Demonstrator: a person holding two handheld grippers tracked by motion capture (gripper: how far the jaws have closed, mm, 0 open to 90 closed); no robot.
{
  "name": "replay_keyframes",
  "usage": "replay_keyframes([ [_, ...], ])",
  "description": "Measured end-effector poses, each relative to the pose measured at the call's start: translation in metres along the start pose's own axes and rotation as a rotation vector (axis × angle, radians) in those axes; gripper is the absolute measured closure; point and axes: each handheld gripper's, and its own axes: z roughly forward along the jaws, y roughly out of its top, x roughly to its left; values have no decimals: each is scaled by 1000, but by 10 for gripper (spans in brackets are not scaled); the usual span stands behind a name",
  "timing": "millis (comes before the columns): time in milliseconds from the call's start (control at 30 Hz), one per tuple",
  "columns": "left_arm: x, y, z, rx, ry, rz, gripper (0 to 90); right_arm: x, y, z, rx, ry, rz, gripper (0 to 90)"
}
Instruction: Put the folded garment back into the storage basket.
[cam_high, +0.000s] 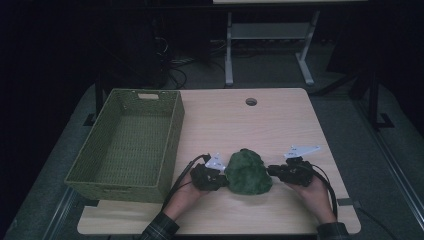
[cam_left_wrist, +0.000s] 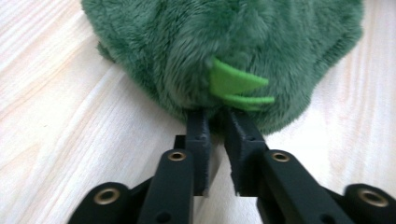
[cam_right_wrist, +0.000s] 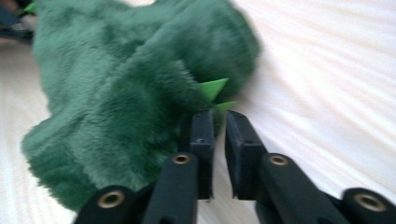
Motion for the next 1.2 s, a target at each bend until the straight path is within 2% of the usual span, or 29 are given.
replay_keyframes([
  [67,1,1,-6,0,0,12,730,-4,-5,-5,-9,-52,-1,671],
  [167,2,2,-12,-14,-8,6,635,-10,-16,-12,-9,-118,24,528],
  [300,2,4,-19,-5,-10,1,503,-16,-29,-17,3,-171,37,357],
  [400,1,8,-23,-17,-6,-11,424,-19,-37,-17,-1,-197,42,263],
  [467,1,12,-25,-24,-3,-8,376,-21,-41,-16,14,-212,41,216],
  [500,1,14,-26,-10,-5,-1,356,-22,-42,-15,16,-220,39,183],
  [533,1,16,-26,-11,-10,-10,326,-23,-42,-13,20,-223,43,170],
  [600,1,21,-26,-2,-5,4,267,-23,-42,-10,22,-235,33,136],
  [733,-1,30,-27,4,11,27,208,-25,-44,-9,10,-239,32,94],
  [833,-1,39,-26,43,11,53,160,-26,-45,-8,5,-241,35,91],
  [1000,-2,53,-21,98,5,85,142,-26,-45,-8,5,-241,38,91],
  [1067,-2,57,-18,104,3,77,136,-26,-45,-8,5,-242,38,92],
  [1100,-2,59,-16,121,5,88,134,-26,-45,-8,5,-242,39,91],
  [1200,-2,62,-10,112,1,77,131,-26,-45,-9,4,-244,40,93],
])
